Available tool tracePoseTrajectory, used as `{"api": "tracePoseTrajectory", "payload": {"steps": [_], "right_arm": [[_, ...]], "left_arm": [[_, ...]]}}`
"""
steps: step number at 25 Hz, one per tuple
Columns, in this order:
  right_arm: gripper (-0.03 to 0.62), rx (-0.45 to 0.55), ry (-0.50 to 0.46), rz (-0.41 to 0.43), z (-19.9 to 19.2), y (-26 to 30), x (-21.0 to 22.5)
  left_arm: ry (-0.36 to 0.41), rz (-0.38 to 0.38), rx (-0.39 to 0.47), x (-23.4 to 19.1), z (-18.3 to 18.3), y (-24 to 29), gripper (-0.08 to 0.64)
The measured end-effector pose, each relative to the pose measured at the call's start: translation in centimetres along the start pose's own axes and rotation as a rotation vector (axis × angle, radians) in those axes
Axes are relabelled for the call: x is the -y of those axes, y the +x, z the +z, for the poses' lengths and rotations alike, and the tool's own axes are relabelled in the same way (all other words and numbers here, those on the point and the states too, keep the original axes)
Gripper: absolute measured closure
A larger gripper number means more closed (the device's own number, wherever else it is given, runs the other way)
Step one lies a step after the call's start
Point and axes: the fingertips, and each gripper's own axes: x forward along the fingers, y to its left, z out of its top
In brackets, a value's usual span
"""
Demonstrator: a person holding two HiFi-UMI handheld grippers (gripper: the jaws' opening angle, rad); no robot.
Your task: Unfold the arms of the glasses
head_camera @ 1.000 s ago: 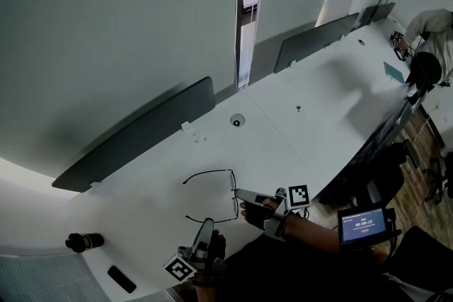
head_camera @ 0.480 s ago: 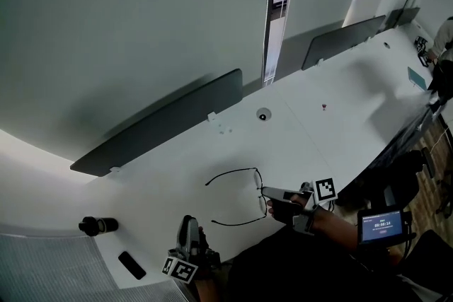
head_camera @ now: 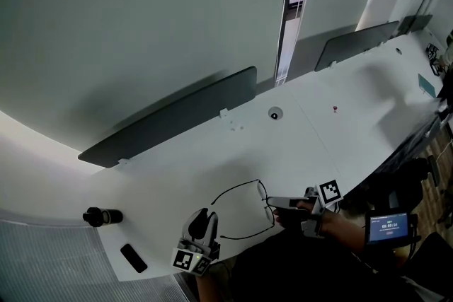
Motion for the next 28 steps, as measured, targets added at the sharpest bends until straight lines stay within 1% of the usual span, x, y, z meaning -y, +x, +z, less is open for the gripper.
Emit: {"api": "tracePoseTrajectory", "payload": {"steps": [5,10,13,15,18,21,24,28], "right_arm": [[0.583,-0.020,0.003,-0.009,-0.6,0.3,0.3],[0.583,-0.040,0.039,0.001,-1.1,0.4,0.3],[0.583,-0.073,0.037,0.001,-1.7,0.7,0.3],[0.583,-0.088,0.032,0.001,-2.1,0.8,0.4],[0.583,-0.093,0.036,0.002,-2.3,0.9,0.4],[0.583,-0.105,0.036,-0.001,-2.4,0.9,0.5],[0.583,-0.115,0.033,-0.002,-2.6,0.7,0.5],[0.583,-0.128,0.038,0.009,-2.9,0.7,0.3]], "left_arm": [[-0.017,-0.050,-0.001,0.9,-0.2,0.8,0.433],[-0.093,-0.067,0.090,0.6,0.8,0.3,0.434],[-0.088,-0.068,0.101,0.6,1.2,0.0,0.439],[-0.073,-0.085,0.113,0.8,1.5,0.0,0.441],[-0.063,-0.106,0.110,1.1,1.6,0.1,0.475],[-0.076,-0.105,0.117,1.2,1.8,0.2,0.514],[-0.085,-0.109,0.133,1.4,2.5,0.5,0.514],[-0.091,-0.113,0.118,1.3,2.3,0.7,0.514]]}}
